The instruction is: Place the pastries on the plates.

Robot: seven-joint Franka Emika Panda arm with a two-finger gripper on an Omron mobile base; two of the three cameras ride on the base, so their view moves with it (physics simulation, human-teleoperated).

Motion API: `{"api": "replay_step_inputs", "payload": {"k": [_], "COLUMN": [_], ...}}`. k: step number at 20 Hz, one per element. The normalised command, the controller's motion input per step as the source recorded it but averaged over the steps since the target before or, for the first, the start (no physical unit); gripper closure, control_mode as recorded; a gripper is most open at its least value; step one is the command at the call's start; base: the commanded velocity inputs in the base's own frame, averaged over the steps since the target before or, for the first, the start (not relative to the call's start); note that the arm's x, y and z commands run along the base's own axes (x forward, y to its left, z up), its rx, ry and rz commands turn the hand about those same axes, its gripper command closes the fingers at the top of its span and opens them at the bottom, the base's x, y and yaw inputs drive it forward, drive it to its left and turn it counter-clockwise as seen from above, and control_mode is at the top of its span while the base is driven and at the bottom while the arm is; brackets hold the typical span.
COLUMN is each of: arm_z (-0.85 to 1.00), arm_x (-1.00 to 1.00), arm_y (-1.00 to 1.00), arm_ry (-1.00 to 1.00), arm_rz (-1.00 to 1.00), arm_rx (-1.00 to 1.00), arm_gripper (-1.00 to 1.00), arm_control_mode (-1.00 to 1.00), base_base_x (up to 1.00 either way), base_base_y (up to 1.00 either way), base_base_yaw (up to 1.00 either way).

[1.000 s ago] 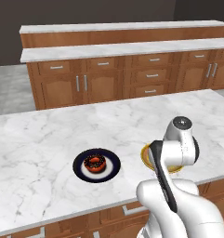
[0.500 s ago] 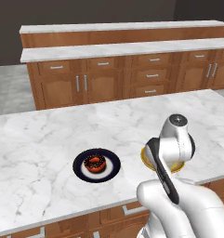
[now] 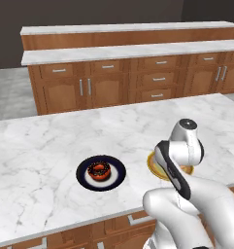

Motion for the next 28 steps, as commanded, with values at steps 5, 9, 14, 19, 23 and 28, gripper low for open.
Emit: {"api": "replay_step_inputs", "payload": {"k": [5,9,14,19,23,28], "arm_z": [-0.48,-0.41,-0.44,-0.48,-0.53,-0.52], "arm_x": [0.00,0.00,0.00,0.06,0.10,0.16], "arm_y": [0.00,0.00,0.00,0.00,0.03,0.20], "arm_ry": [0.00,-0.01,-0.02,-0.05,-0.08,-0.07], "arm_rz": [0.06,0.07,0.07,0.06,0.06,0.04], "arm_rx": [0.00,0.00,0.00,0.00,0.00,0.00], "arm_gripper": [1.00,1.00,1.00,1.00,1.00,1.00], "arm_control_mode": [-1.00,-1.00,-1.00,-1.00,-1.00,-1.00], "base_base_x": [0.00,0.00,0.00,0.00,0.00,0.00], "base_base_y": [0.00,0.00,0.00,0.00,0.00,0.00], "base_base_yaw": [0.00,0.00,0.00,0.00,0.00,0.00]}}
